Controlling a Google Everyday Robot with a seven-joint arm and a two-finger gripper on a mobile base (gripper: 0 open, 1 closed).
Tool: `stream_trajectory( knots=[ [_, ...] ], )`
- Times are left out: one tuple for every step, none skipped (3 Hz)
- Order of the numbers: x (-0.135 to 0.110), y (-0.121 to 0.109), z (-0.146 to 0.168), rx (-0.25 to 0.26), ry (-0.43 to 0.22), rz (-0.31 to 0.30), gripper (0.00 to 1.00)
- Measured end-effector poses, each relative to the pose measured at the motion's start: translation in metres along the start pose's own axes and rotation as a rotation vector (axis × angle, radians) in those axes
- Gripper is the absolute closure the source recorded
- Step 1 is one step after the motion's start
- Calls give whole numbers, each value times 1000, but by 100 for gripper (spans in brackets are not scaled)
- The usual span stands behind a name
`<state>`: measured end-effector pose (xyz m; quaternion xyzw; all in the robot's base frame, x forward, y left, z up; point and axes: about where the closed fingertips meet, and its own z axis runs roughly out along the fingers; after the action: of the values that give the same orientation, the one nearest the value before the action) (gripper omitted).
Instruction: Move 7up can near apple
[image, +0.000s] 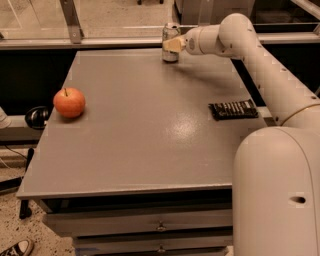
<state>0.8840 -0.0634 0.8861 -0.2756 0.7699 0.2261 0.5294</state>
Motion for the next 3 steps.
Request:
stream_trajectory(
  knots=[
    [-12,5,-9,-15,2,-18,87],
    [-28,23,-18,-67,21,-33,100],
    [-34,57,-33,-175,56,-49,100]
  ],
)
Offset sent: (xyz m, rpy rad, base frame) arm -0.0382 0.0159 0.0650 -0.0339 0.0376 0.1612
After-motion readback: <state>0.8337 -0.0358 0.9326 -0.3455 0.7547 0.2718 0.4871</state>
